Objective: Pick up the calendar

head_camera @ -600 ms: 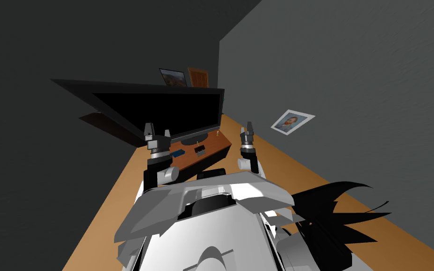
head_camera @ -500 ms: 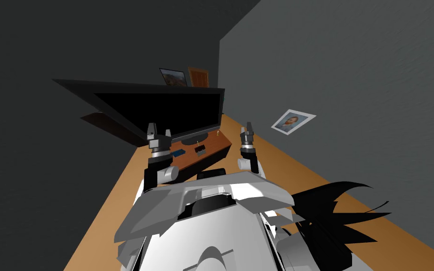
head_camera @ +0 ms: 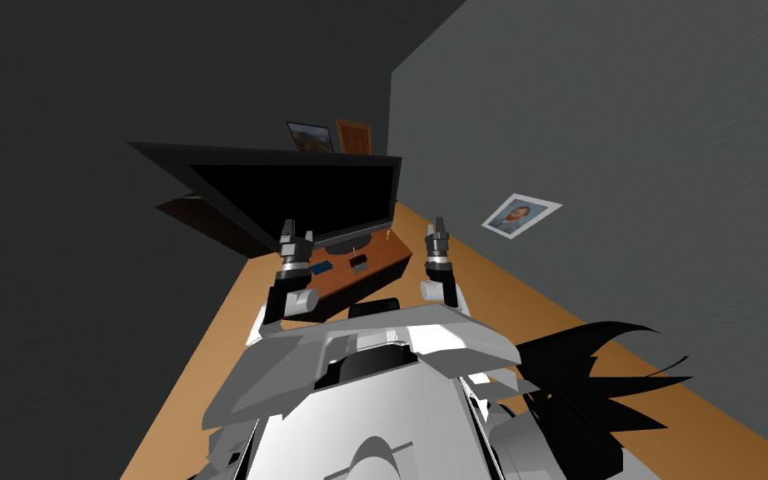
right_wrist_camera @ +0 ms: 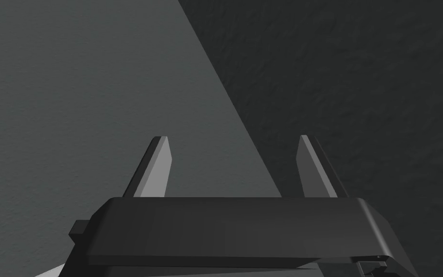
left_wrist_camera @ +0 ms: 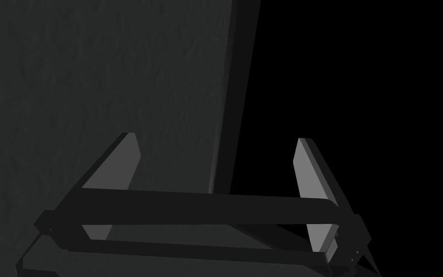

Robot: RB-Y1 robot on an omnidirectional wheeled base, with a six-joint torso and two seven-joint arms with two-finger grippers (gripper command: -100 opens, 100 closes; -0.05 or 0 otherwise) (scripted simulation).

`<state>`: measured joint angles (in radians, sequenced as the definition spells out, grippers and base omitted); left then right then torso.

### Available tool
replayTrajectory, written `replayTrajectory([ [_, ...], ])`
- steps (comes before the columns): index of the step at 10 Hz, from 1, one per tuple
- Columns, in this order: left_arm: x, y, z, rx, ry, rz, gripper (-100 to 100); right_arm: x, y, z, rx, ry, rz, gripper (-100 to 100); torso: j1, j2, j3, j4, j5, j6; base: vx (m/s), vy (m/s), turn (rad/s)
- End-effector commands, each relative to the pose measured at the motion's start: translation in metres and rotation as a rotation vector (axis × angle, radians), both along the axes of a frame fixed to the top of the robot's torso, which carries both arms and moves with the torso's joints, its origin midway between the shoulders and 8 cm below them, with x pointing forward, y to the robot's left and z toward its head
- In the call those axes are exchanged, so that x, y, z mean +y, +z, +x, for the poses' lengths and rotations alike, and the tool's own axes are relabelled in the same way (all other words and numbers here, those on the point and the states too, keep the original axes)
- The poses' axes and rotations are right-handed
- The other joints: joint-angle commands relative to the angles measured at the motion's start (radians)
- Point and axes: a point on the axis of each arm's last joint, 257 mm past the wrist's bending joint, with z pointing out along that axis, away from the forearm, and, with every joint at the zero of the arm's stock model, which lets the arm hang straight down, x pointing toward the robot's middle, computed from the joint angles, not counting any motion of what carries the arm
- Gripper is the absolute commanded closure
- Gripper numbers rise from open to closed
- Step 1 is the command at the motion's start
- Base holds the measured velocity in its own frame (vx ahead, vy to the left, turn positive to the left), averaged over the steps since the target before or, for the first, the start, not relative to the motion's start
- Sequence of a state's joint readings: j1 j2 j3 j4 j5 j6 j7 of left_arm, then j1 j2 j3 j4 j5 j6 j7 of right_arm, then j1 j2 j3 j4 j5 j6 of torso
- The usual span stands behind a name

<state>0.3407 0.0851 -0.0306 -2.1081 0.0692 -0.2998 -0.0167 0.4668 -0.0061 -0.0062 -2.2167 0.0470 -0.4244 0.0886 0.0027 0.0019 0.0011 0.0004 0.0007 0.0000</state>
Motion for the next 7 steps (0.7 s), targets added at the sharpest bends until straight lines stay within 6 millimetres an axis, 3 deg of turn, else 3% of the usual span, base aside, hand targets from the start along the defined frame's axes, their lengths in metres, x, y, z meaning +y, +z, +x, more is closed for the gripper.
replayTrajectory([
  [1,-0.002,-0.013,0.018,0.042,-0.024,-0.003,-100,0.000,0.000,0.000,0.000,0.000,0.000,0,0.000,0.000,0.000,0.000,0.000,0.000,-0.047,0.053,0.039],
  [2,-0.002,-0.016,0.018,0.048,-0.023,-0.004,-100,0.000,0.000,0.000,0.000,0.000,0.000,0,0.001,0.001,0.000,0.000,0.000,0.000,-0.038,0.050,0.008],
  [7,-0.010,-0.053,0.072,0.183,-0.083,-0.023,-100,0.000,0.000,0.000,0.000,0.000,0.000,0,0.001,0.001,0.000,0.000,0.000,0.000,-0.046,0.053,0.032],
])
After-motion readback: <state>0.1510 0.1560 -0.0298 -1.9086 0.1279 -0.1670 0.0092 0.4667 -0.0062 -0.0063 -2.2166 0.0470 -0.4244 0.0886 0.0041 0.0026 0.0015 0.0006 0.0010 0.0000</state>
